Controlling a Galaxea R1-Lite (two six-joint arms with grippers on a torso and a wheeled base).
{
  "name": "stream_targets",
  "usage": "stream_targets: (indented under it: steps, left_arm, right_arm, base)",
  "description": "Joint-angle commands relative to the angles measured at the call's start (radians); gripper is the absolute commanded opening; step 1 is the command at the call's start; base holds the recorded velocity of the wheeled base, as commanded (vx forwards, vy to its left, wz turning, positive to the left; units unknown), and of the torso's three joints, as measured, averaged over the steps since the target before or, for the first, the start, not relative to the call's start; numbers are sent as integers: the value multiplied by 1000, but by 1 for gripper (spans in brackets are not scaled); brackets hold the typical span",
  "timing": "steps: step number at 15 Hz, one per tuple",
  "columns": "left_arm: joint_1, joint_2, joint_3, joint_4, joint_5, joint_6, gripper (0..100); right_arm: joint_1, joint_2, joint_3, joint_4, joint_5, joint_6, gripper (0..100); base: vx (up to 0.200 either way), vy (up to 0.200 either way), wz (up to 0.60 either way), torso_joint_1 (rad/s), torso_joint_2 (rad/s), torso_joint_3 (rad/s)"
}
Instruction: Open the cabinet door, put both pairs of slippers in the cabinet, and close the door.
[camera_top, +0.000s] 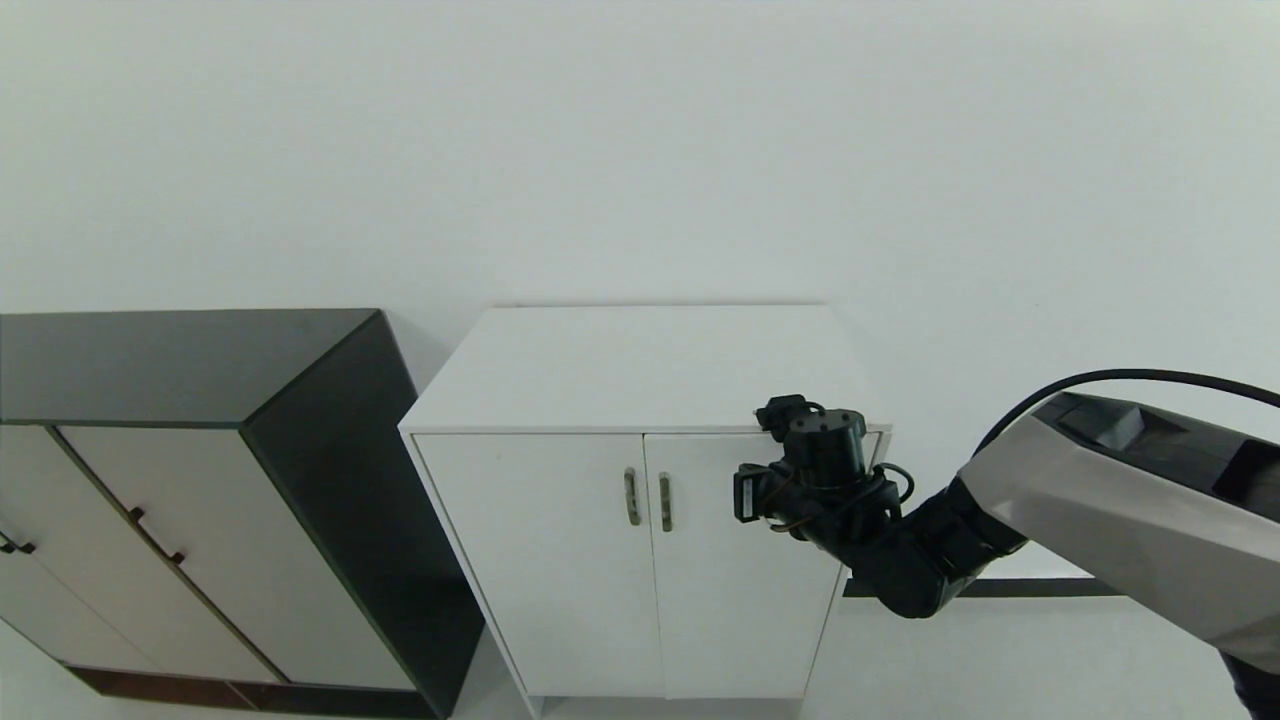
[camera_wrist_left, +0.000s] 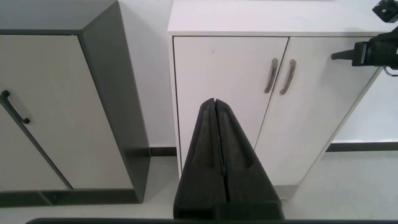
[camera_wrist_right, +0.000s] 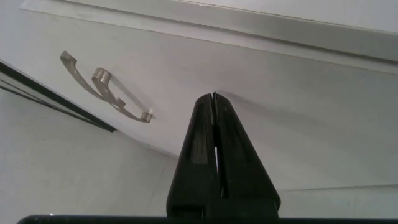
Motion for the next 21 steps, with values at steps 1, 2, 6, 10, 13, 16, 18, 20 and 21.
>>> stream_targets:
  steps: [1, 2, 6, 10, 13, 16, 18, 20, 21]
  left_arm:
    - [0, 2, 0, 0, 0, -1, 0]
    - [0, 2, 0, 0, 0, -1, 0]
    - [0, 0, 0, 0, 0, 1, 0]
    - [0, 0, 0, 0, 0, 1, 0]
    - [0, 2, 0, 0, 0, 1, 0]
    - [0, 2, 0, 0, 0, 2, 0]
    - [0, 2, 0, 0, 0, 2, 0]
    - [0, 0, 0, 0, 2, 2, 0]
    - [0, 2, 0, 0, 3, 2, 0]
  right_arm:
    - [-1, 10, -15, 0, 0, -1, 0]
    - [-1, 12, -24, 1, 0, -1, 0]
    - [-4, 24, -49, 1, 0, -16, 0]
    - [-7, 38, -70, 1, 0, -20, 0]
    - [-6, 19, -52, 0, -3, -20, 0]
    - [-6, -63, 57, -12, -6, -20, 0]
    - [-4, -139, 168, -52, -9, -22, 0]
    - [-4, -267, 358, -115, -11, -22, 0]
    - [-18, -326, 461, -152, -11, -24, 0]
  base:
    - [0, 0, 0, 0, 0, 0]
    - [0, 0, 0, 0, 0, 0]
    - [0, 0, 0, 0, 0, 0]
    - [0, 0, 0, 0, 0, 0]
    - [0, 0, 0, 0, 0, 0]
    - [0, 0, 0, 0, 0, 0]
    - [0, 0, 0, 0, 0, 0]
    - [0, 0, 0, 0, 0, 0]
    - [0, 0, 0, 0, 0, 0]
